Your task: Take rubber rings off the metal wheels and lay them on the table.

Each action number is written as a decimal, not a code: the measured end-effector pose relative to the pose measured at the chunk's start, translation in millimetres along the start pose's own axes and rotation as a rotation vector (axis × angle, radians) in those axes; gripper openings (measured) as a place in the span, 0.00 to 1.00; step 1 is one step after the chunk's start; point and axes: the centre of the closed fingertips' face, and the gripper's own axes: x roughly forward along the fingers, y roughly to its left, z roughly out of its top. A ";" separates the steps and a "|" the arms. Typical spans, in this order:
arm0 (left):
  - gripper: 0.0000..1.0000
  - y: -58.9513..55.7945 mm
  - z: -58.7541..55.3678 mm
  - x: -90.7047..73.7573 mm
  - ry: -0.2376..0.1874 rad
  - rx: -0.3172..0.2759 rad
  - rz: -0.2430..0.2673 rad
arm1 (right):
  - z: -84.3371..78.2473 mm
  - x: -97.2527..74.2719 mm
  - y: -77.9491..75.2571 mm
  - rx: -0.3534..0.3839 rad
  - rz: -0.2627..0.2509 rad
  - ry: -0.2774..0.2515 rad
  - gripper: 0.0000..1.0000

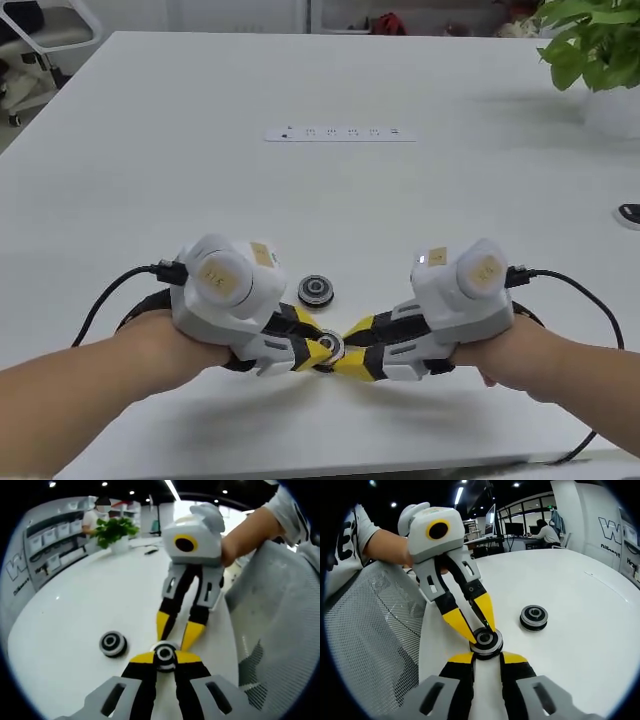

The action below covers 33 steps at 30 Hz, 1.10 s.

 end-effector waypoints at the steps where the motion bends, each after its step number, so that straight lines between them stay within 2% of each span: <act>1: 0.13 0.0 0.0 0.0 0.000 -0.001 0.000 | -0.6 -0.3 -0.3 -0.001 -0.001 0.003 0.15; 7: 0.13 -0.5 -0.1 -0.1 -0.002 -0.003 0.002 | -2.1 -1.5 -1.1 0.017 -0.001 0.007 0.11; 11: 0.13 -0.2 -0.1 -0.1 -0.002 -0.004 0.004 | -2.5 -3.4 -4.2 0.035 -0.011 0.004 0.03; 17: 0.13 0.0 0.0 0.1 -0.001 -0.001 0.007 | -3.0 -3.6 -5.1 0.059 -0.017 0.010 0.02; 25: 0.13 0.5 0.3 0.4 0.000 0.002 0.011 | -0.9 -7.5 -10.8 0.148 -0.028 -0.004 0.00; 26: 0.13 0.4 0.4 0.4 0.000 0.001 0.012 | -0.7 -8.0 -11.0 0.185 -0.026 -0.006 0.00; 33: 0.13 0.0 0.6 0.8 -0.001 0.000 0.014 | -2.0 -8.9 -9.5 0.246 -0.030 -0.008 0.00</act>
